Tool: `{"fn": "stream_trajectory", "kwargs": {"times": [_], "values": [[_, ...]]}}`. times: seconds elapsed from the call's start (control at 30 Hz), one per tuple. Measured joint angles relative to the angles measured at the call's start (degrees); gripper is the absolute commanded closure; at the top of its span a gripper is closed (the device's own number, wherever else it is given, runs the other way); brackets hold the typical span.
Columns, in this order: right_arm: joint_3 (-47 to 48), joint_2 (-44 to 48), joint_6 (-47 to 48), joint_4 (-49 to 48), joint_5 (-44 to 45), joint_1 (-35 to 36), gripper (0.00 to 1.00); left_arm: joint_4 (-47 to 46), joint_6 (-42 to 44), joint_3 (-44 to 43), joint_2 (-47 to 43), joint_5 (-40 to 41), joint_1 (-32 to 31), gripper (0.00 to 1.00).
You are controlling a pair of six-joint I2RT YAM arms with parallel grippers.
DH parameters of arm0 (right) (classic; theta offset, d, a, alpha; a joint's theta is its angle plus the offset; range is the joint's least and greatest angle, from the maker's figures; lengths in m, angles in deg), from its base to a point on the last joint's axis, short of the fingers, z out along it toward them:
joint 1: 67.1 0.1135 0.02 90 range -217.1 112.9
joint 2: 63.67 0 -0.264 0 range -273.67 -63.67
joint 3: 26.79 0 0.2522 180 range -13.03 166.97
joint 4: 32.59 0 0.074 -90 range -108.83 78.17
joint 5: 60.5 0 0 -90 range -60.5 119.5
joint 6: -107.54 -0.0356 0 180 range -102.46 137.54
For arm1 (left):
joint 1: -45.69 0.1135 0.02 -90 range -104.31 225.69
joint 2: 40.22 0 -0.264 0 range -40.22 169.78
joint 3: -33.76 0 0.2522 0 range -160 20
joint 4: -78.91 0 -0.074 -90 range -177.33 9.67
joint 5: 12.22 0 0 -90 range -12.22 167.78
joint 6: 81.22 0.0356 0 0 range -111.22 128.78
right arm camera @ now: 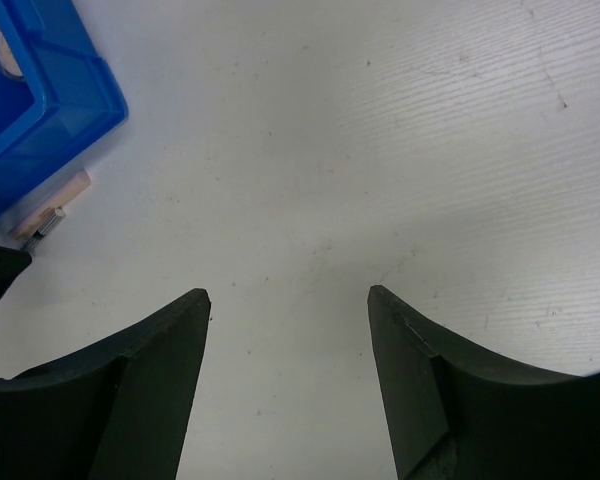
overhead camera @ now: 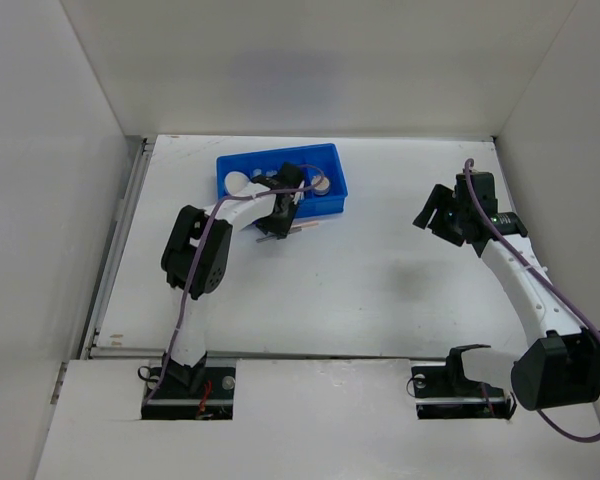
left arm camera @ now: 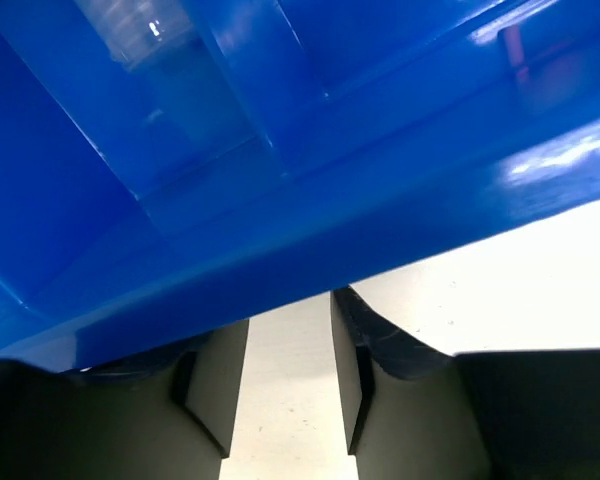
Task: Organize the makeup
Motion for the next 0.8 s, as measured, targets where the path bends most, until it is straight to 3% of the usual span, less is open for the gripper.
{"fn": "stream_trajectory", "kwargs": {"times": [0.2, 0.4, 0.8], "values": [[0.0, 0.0, 0.0, 0.0, 0.0, 0.0, 0.29, 0.0, -1.0, -0.2, -0.1, -4.0, 0.6, 0.69], [0.0, 0.0, 0.1, 0.0, 0.0, 0.0, 0.29, -0.5, -1.9, 1.5, -0.4, -5.0, 0.4, 0.55], [0.0, 0.5, 0.1, 0.0, -0.1, 0.0, 0.29, -0.1, -2.7, 1.7, -0.7, -4.1, 0.3, 0.59]]}}
